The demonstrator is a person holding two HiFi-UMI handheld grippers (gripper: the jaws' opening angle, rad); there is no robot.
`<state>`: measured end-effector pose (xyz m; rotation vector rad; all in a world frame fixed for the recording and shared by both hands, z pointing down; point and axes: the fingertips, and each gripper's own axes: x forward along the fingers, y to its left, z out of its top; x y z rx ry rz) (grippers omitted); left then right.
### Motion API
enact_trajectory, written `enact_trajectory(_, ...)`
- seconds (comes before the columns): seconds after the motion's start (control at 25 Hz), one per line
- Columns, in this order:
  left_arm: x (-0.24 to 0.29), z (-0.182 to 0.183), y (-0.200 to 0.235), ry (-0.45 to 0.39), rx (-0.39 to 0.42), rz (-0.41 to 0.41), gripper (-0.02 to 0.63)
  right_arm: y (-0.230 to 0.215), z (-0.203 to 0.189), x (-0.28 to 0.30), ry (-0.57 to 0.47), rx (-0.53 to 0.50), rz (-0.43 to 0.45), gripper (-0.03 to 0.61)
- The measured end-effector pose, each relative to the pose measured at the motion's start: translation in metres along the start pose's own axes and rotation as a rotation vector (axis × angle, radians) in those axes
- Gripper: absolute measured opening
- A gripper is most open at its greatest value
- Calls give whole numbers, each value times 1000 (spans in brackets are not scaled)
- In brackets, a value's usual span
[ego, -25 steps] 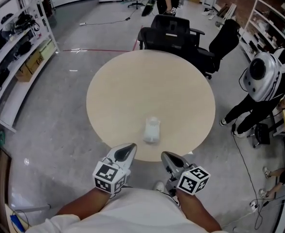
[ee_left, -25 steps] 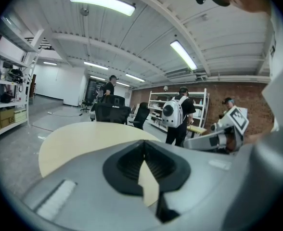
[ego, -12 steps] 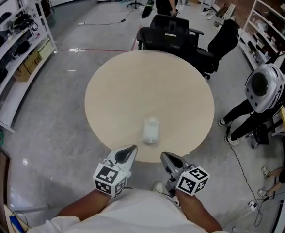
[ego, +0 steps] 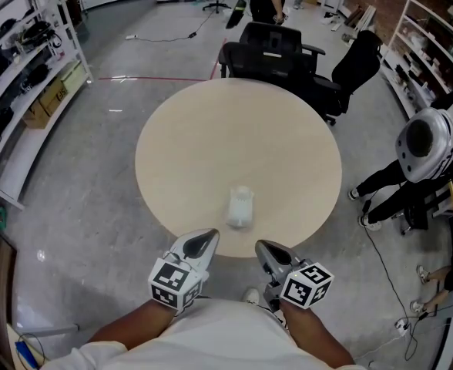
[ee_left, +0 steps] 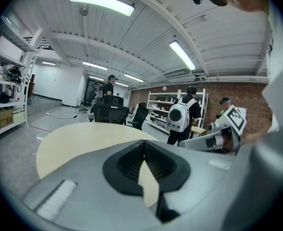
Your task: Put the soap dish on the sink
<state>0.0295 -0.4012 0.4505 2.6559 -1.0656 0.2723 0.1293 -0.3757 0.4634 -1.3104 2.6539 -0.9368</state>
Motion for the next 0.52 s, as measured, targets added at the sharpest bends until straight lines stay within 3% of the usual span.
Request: enact_trajectory(0.52,0,2,0,-4,8,-2,8,-1,-1,0,3,0,-5,2)
